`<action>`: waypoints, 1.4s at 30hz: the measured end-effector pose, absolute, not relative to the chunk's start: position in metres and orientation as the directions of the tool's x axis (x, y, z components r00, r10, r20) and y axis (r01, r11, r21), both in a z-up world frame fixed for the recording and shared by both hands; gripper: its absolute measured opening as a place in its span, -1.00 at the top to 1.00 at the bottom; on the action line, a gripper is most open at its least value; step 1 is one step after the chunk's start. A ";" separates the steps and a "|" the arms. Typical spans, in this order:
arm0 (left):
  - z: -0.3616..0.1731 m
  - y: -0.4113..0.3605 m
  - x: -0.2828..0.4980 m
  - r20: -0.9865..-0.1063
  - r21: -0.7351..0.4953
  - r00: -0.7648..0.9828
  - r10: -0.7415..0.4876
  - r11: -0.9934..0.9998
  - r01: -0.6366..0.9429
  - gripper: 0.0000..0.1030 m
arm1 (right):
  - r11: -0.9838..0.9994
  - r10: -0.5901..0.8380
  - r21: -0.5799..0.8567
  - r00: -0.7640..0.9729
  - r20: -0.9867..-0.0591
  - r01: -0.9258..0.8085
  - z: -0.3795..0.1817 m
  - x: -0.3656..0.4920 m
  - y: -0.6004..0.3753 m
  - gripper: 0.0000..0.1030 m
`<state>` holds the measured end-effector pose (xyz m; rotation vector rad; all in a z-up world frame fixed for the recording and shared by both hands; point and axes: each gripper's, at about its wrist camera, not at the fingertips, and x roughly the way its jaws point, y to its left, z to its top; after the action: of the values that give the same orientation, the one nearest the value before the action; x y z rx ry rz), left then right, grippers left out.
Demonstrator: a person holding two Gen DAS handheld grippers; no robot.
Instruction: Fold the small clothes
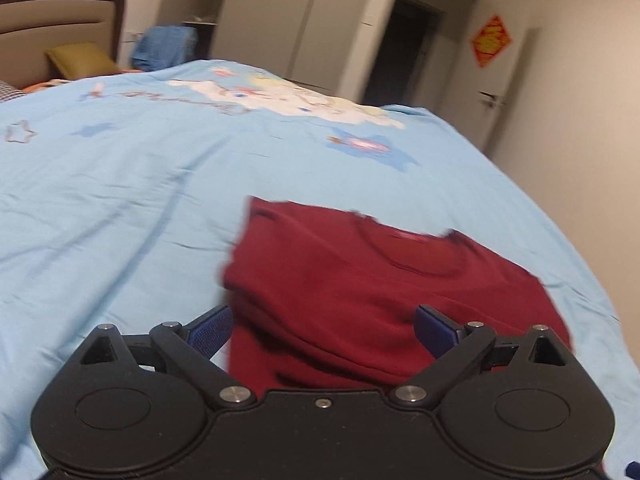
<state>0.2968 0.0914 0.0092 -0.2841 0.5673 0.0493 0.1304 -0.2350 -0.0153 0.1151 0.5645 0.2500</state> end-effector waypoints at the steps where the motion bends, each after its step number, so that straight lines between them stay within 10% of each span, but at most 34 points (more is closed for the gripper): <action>1: 0.010 0.102 0.301 -0.533 -0.244 0.846 -0.015 0.960 -0.137 -0.90 | 0.960 0.279 0.168 0.818 -0.503 -0.225 -0.015 0.139 -0.230 -0.99; 19: -0.033 0.188 0.454 -0.601 -0.464 0.782 -0.166 0.869 -0.172 -0.82 | 0.878 0.475 0.310 0.739 -0.477 -0.365 -0.048 0.272 -0.192 -0.99; 22: -0.039 0.192 0.473 -0.610 -0.498 0.768 -0.194 0.848 -0.182 -0.55 | 0.877 0.478 0.305 0.741 -0.472 -0.371 -0.061 0.271 -0.191 -0.99; 26: -0.038 0.186 0.489 -0.617 -0.460 0.761 -0.198 0.876 -0.145 0.58 | 0.890 0.456 0.256 0.751 -0.477 -0.377 -0.067 0.269 -0.183 -1.00; 29: -0.029 0.172 0.490 -0.588 -0.363 0.791 -0.168 0.929 -0.074 0.86 | 0.893 0.449 0.242 0.754 -0.479 -0.378 -0.069 0.268 -0.181 -1.00; 34: -0.014 0.153 0.483 -0.549 -0.240 0.823 -0.143 0.971 0.008 0.77 | 0.888 0.460 0.258 0.755 -0.467 -0.381 -0.071 0.267 -0.183 -1.00; 42: -0.010 0.175 0.445 -0.555 -0.266 0.823 -0.120 0.963 -0.039 -0.56 | 0.890 0.456 0.250 0.761 -0.461 -0.382 -0.071 0.265 -0.182 -1.00</action>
<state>0.4452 0.1747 -0.0101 -0.2733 0.6043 -0.0437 0.2652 -0.1824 -0.0714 0.1441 0.5380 0.4576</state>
